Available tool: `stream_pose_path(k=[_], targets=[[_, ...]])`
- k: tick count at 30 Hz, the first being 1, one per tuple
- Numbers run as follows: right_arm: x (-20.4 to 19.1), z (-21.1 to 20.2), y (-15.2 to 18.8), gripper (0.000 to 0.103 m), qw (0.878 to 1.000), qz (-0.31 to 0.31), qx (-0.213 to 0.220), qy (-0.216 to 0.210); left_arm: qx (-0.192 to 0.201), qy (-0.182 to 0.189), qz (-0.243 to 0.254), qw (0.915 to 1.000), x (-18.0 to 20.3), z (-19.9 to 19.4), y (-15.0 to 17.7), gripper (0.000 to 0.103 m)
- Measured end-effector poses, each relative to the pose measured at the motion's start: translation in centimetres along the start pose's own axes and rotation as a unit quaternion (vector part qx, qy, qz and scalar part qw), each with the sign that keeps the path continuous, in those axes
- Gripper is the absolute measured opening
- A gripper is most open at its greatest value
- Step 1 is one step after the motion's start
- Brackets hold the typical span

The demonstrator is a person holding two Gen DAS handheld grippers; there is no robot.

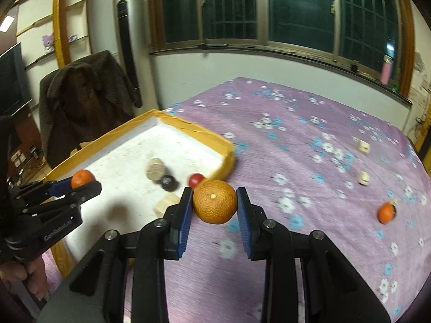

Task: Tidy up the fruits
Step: 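Carry both oranges over the tray with both tools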

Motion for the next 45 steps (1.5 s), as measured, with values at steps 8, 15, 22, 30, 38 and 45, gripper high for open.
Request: stream_pose_path(k=[8, 15, 22, 30, 38, 45], targets=[[-3.9, 3.2, -0.7, 0.034, 0.998, -0.020, -0.021, -0.048, -0.015, -0.028, -0.010, 0.9994, -2.2, 2.0, -0.6, 0.032], [-6.7, 5.4, 0.1, 0.034, 0.995, -0.043, -0.044, -0.076, -0.028, -0.041, -0.013, 0.9987, -3.1, 3.2, -0.7, 0.032], [-7.0, 6.7, 0.7, 0.034, 0.994, -0.044, -0.056, -0.082, -0.040, -0.044, -0.017, 0.9981, -3.6, 3.9, -0.6, 0.032], [-7.5, 7.7, 0.8, 0.034, 0.993, -0.045, -0.063, -0.087, -0.044, -0.049, -0.018, 0.9977, -3.9, 4.1, -0.5, 0.032], [-7.7, 8.2, 0.8, 0.034, 0.993, -0.048, -0.065, -0.091, -0.048, -0.052, -0.017, 0.9974, -3.9, 4.1, -0.5, 0.032], [-8.0, 8.7, 1.0, 0.034, 0.992, -0.048, -0.072, -0.092, -0.050, -0.064, -0.019, 0.9965, -4.7, 4.2, -0.7, 0.032]])
Point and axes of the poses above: each gripper's, at about its wrist camera, not at the fingertips, and z roughly the way its jaws point, x to its right, y to its underside, the point moved 8 cm from there along z, roughly the way its jaws point, and after that the axes turned 7 degrees about -y, right-handed, at the moved point
